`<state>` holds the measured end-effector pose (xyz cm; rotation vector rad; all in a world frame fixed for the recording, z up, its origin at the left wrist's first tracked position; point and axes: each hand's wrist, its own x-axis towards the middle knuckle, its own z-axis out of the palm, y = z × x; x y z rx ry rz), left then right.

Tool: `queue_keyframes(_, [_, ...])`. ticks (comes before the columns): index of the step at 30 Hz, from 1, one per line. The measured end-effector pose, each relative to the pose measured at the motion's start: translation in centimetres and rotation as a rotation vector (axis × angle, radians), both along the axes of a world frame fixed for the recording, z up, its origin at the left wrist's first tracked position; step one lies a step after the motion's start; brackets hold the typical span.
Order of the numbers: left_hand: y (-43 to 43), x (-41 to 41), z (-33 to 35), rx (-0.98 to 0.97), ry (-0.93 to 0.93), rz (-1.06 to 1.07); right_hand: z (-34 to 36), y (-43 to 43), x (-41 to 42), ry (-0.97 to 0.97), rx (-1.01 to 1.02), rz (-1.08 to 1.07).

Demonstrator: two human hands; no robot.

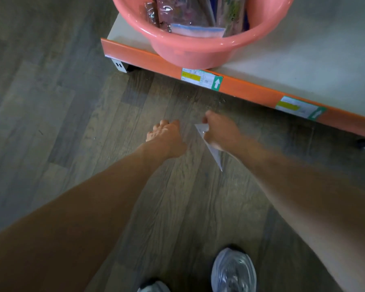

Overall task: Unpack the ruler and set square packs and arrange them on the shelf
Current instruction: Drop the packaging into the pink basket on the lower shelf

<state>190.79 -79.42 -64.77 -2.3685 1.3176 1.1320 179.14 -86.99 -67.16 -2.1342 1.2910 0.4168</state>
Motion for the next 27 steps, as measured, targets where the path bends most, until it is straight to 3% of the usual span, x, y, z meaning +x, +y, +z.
queue_keyframes(7, [1.6, 0.4, 14.2, -0.077, -0.056, 0.012, 15.8, 3.4, 0.6, -0.257, -0.056, 0.01])
queue_keyframes(13, [1.8, 0.1, 28.8, -0.179, -0.044, -0.015, 30.7, 3.6, 1.1, -0.256, -0.155, 0.046])
queue_keyframes(17, [1.3, -0.4, 42.4, -0.251, -0.077, -0.025, 44.2, 3.4, 0.5, -0.306, -0.192, 0.089])
queue_keyframes(22, [-0.7, -0.4, 59.1, -0.444, -0.099, -0.076, 60.5, 1.6, -0.8, -0.361, -0.406, 0.164])
queue_keyframes(27, [-4.1, -2.0, 74.5, -0.622, -0.251, -0.19, 76.2, -1.7, -3.1, -0.443, -0.584, 0.221])
